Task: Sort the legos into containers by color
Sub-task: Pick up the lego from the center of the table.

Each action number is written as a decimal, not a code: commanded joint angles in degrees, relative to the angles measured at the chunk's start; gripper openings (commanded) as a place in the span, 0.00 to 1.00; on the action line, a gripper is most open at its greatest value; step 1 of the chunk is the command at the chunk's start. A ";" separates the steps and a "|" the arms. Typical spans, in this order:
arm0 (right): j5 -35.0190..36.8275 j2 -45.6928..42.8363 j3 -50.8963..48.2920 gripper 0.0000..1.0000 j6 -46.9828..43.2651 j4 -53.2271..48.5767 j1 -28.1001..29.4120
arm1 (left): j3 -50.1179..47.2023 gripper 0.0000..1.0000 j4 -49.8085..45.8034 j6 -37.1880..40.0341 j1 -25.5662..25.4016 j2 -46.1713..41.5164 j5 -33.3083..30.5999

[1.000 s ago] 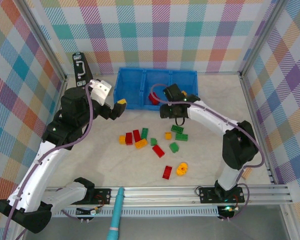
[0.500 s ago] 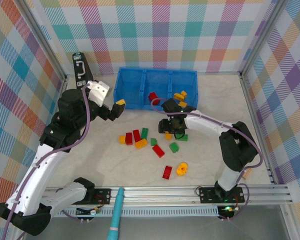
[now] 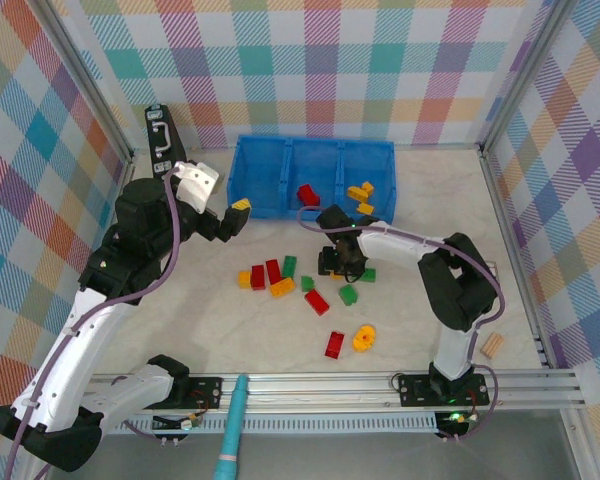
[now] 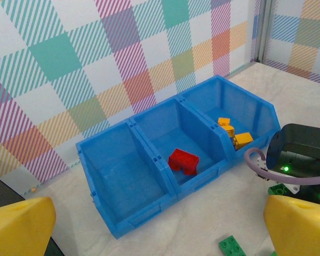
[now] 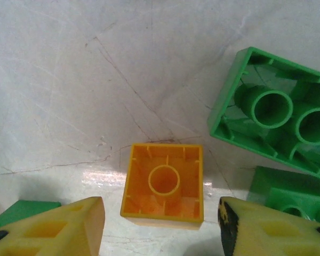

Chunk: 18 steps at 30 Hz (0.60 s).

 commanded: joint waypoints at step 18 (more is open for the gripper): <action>11.30 -4.13 11.24 0.32 -9.64 -11.82 -0.65 | 0.09 1.00 1.04 -0.65 0.45 1.90 -0.38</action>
